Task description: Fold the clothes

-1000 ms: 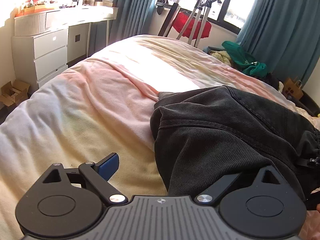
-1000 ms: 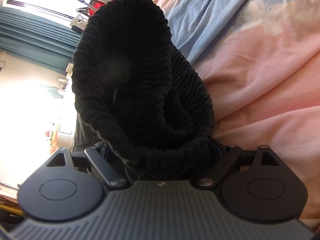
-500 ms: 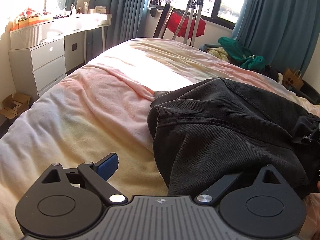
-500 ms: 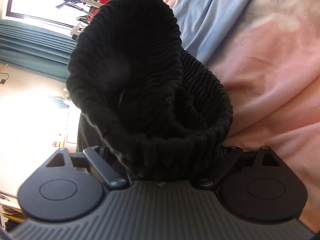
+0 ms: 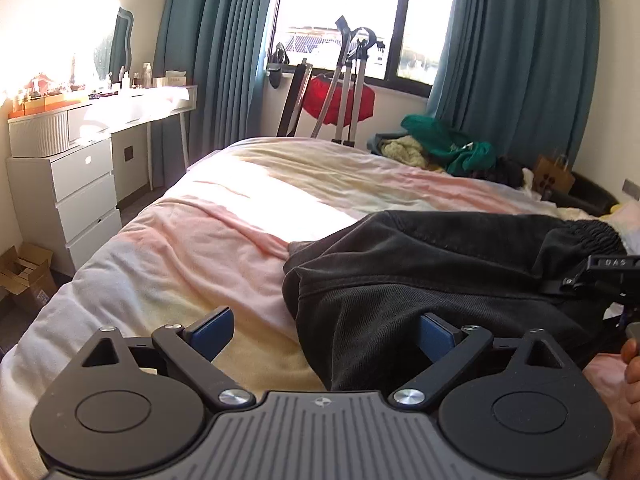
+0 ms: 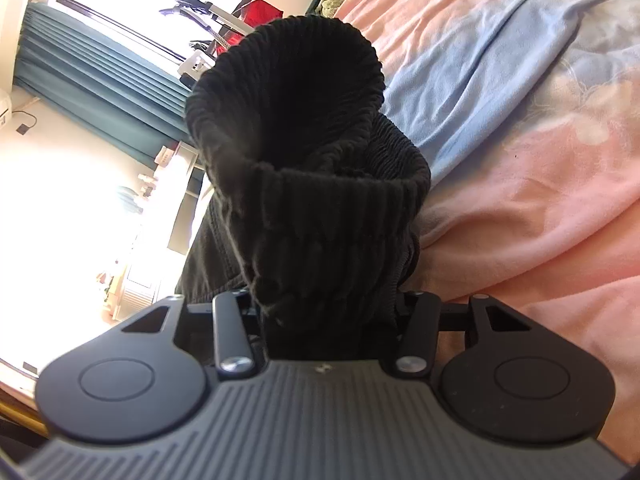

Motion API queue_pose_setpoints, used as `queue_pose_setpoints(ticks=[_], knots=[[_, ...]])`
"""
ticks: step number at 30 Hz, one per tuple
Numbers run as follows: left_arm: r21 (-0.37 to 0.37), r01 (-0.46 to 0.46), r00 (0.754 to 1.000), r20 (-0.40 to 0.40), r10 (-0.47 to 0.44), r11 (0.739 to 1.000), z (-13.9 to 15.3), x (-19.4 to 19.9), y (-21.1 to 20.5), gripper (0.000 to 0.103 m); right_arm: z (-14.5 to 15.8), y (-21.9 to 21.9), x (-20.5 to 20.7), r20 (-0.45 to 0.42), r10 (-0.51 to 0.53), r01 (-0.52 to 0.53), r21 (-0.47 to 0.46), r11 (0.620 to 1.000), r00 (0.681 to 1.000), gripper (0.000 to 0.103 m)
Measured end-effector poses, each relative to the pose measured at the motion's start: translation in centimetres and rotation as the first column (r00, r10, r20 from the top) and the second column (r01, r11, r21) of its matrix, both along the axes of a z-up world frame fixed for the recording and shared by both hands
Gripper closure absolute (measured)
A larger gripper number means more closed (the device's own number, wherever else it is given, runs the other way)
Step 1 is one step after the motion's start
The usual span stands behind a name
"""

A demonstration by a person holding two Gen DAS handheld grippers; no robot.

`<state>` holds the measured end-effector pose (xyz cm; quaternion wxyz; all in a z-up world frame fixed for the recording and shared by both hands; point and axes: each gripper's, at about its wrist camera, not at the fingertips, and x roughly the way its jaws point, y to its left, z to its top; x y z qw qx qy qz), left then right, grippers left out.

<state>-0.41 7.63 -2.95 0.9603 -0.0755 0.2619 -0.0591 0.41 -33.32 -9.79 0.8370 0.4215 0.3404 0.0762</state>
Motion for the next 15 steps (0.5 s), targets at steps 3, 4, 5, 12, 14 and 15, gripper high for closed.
queue_pose_setpoints(ticks=[3, 4, 5, 12, 14, 15], knots=[[-0.140, -0.001, 0.998, -0.063, -0.007, 0.990, -0.4, 1.8, 1.4, 0.005, 0.2, -0.1, -0.6, 0.001, -0.003, 0.003, -0.015, 1.000, 1.000, 0.051], [-0.211, -0.012, 0.994, -0.106, -0.010, 0.977, -0.8, 2.5, 2.1, 0.005, 0.3, -0.1, -0.3, 0.000, -0.004, 0.004, -0.018, 1.000, 1.000, 0.051], [-0.271, -0.012, 0.990, -0.137, -0.026, 0.963, -1.1, 2.8, 2.7, 0.005, 0.5, -0.1, 0.7, -0.002, -0.005, 0.005, -0.018, 1.000, 1.000, 0.051], [-0.513, 0.048, 0.973, -0.170, -0.157, 0.857, -2.3, 1.8, 4.5, 0.000, 0.7, 1.4, 1.9, -0.033, -0.016, 0.016, -0.011, 1.000, 0.999, 0.051], [-0.512, 0.053, 0.974, -0.164, -0.158, 0.858, -2.4, 1.5, 4.3, 0.000, 0.9, 1.3, 2.5, -0.040, -0.024, 0.024, 0.003, 1.000, 0.999, 0.051], [-0.506, 0.039, 0.976, -0.166, -0.141, 0.861, -2.4, 1.6, 4.4, 0.000, 1.3, 1.5, 4.2, -0.042, -0.026, 0.026, 0.008, 1.000, 0.999, 0.051]])
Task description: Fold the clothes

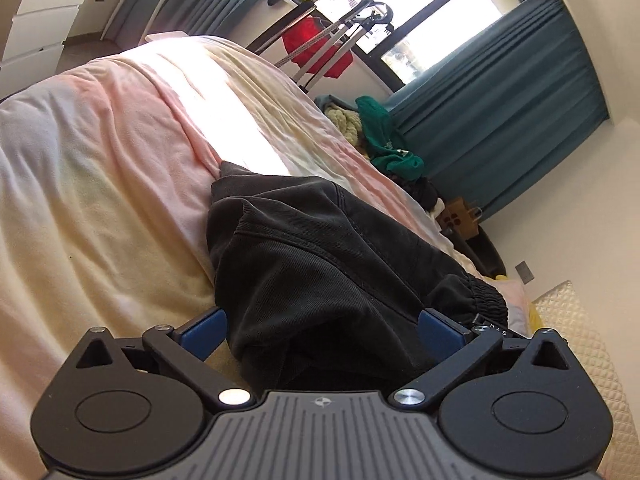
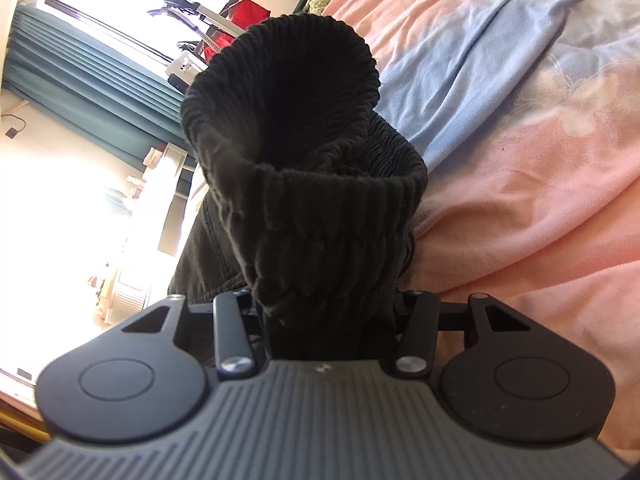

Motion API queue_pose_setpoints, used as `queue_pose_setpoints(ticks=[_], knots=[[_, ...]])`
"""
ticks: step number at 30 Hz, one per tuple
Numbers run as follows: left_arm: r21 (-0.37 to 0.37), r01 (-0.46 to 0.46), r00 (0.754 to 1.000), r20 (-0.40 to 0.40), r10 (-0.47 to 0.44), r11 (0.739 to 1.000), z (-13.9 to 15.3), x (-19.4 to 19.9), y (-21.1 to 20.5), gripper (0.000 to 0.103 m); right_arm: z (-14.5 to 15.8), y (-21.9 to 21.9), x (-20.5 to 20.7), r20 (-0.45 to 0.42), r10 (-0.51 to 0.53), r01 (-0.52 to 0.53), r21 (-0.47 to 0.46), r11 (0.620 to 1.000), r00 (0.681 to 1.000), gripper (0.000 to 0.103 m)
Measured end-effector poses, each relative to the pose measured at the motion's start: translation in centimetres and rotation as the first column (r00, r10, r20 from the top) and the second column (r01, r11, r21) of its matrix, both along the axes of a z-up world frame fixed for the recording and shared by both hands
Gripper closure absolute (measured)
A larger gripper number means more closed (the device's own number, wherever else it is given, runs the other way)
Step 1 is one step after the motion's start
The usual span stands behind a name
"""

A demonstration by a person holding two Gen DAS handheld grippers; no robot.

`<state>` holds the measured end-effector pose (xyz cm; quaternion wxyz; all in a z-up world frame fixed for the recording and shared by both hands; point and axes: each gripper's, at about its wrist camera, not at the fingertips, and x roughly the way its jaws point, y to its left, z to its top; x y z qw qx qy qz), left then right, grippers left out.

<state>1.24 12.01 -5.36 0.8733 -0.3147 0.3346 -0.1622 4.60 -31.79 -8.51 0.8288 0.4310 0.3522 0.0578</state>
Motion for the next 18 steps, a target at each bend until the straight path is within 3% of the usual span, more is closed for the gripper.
queue_pose_setpoints(ticks=[1, 6, 8, 10, 14, 18], knots=[[0.007, -0.025, 1.000, -0.011, 0.025, 1.000, 0.0, 0.5, 0.2, 0.000, 0.3, 0.1, 1.2, -0.001, -0.002, 0.002, 0.003, 1.000, 1.000, 0.051], [-0.122, -0.104, 0.987, -0.137, 0.087, 0.987, -2.3, 4.6, 1.8, 0.000, 0.6, 0.0, 0.9, 0.004, -0.007, 0.007, -0.014, 1.000, 1.000, 0.051], [-0.132, -0.116, 0.975, -0.206, 0.087, 0.984, -3.5, 6.8, 1.9, 0.000, 0.3, -0.2, 0.7, 0.009, -0.007, 0.008, -0.025, 1.000, 1.000, 0.051], [-0.094, -0.100, 0.967, -0.243, 0.074, 0.991, -4.6, 8.9, 1.3, 0.000, 0.7, 0.0, 0.6, 0.028, -0.001, 0.003, -0.044, 0.999, 1.000, 0.052], [-0.135, -0.083, 0.964, -0.262, 0.045, 0.987, -6.3, 10.3, 1.1, 0.000, 2.5, 0.7, -0.4, 0.133, 0.023, -0.010, -0.100, 0.995, 0.991, 0.056], [-0.176, -0.087, 0.959, -0.280, 0.035, 0.981, -7.1, 10.8, 1.6, 0.000, 4.5, 1.5, -1.4, 0.266, 0.064, -0.027, -0.141, 0.990, 0.962, 0.058]])
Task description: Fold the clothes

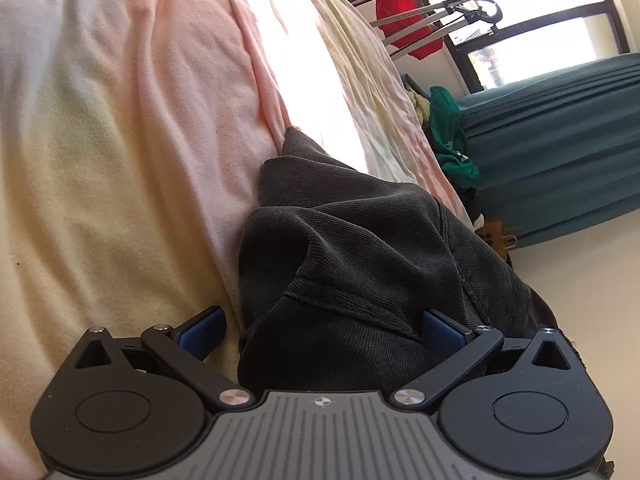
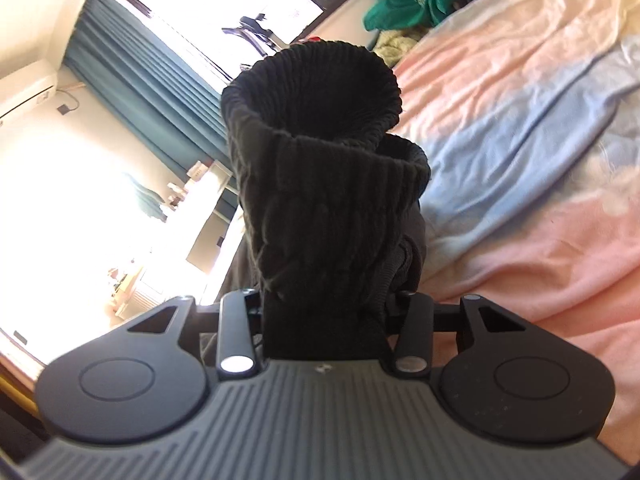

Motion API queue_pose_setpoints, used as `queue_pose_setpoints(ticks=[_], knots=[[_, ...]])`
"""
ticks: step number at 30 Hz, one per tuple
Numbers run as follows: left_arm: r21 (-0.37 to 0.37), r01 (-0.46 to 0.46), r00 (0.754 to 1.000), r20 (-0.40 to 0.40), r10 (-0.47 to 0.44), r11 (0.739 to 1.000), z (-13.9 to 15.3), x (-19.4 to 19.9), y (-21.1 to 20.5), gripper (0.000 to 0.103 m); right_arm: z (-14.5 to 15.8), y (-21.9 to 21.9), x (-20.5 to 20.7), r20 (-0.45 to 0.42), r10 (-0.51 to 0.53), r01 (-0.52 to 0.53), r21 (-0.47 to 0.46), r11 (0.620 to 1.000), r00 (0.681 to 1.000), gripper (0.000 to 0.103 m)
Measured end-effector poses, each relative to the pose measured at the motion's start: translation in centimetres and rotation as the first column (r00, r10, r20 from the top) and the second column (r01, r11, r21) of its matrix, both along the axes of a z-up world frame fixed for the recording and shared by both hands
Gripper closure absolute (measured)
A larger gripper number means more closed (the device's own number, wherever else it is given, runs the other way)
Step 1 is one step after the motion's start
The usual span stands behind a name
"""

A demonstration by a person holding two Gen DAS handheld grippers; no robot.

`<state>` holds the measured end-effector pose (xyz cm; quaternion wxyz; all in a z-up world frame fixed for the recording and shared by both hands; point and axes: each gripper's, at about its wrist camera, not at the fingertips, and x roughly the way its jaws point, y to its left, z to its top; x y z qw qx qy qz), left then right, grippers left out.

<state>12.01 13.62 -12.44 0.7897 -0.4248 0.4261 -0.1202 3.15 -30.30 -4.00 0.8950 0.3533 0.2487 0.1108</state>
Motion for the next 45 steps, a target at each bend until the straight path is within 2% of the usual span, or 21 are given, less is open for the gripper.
queue_pose_setpoints(ticks=[2, 4, 7, 9, 11, 16, 22, 25, 28, 33, 37, 41, 45], knots=[[0.012, 0.014, 1.000, 0.006, -0.014, 1.000, 0.0, 0.1, -0.3, 0.000, 0.4, 0.5, -0.1, 0.031, 0.012, -0.011, -0.024, 1.000, 0.999, 0.059], [0.023, 0.027, 1.000, 0.011, -0.027, 0.999, -0.1, 0.2, -0.6, 0.000, 0.5, 0.6, 0.1, 0.026, 0.010, -0.009, -0.034, 0.999, 1.000, 0.059], [0.027, 0.043, 0.999, 0.017, -0.043, 0.999, -0.2, 0.4, -1.2, 0.002, -1.4, 0.6, 1.5, -0.052, -0.017, 0.018, 0.009, 1.000, 0.998, 0.059], [0.016, 0.052, 0.998, 0.023, -0.053, 0.999, -0.2, 0.5, -1.5, 0.006, -2.7, 0.5, 2.0, -0.103, -0.032, 0.036, 0.034, 0.999, 0.994, 0.060], [0.041, 0.047, 0.998, 0.035, -0.049, 0.998, -0.1, 0.3, -1.7, 0.010, -3.2, 0.4, 2.1, -0.125, -0.040, 0.045, 0.037, 0.998, 0.991, 0.060], [0.121, 0.038, 0.997, 0.057, -0.045, 0.992, 0.4, -0.4, -2.2, 0.025, -3.0, 1.4, 1.9, -0.111, -0.039, 0.036, -0.022, 0.999, 0.993, 0.060], [0.190, 0.027, 0.995, 0.093, -0.045, 0.982, 1.4, -1.7, -2.7, 0.037, -3.8, 2.2, 1.8, -0.105, -0.048, 0.042, -0.061, 0.997, 0.993, 0.062], [0.239, 0.005, 0.988, 0.150, -0.042, 0.971, 2.3, -2.7, -3.1, 0.046, -3.2, 2.9, 1.3, -0.084, -0.048, 0.040, -0.100, 0.994, 0.995, 0.064], [0.271, -0.021, 0.978, 0.207, -0.037, 0.962, 2.9, -4.0, -3.5, 0.049, -2.3, 3.7, 0.8, -0.057, -0.049, 0.042, -0.126, 0.991, 0.997, 0.065], [0.269, -0.052, 0.967, 0.253, -0.018, 0.962, 4.7, -5.4, -3.3, 0.051, 0.1, 3.7, -0.2, 0.008, -0.041, 0.041, -0.091, 0.995, 0.999, 0.067], [0.288, -0.086, 0.952, 0.308, -0.007, 0.954, 7.9, -6.5, -4.4, 0.052, 2.5, 3.2, -0.8, 0.069, -0.027, 0.031, -0.049, 0.998, 0.997, 0.067], [0.261, -0.102, 0.942, 0.335, 0.009, 0.960, 11.5, -5.6, -7.2, 0.053, 5.0, 1.1, -0.7, 0.161, -0.047, 0.048, -0.004, 0.999, 0.986, 0.068], [0.270, -0.092, 0.928, 0.373, -0.016, 0.958, 15.1, -1.9, -12.5, 0.053, 6.9, -3.6, 1.4, 0.222, -0.104, 0.091, 0.067, 0.994, 0.969, 0.068]])
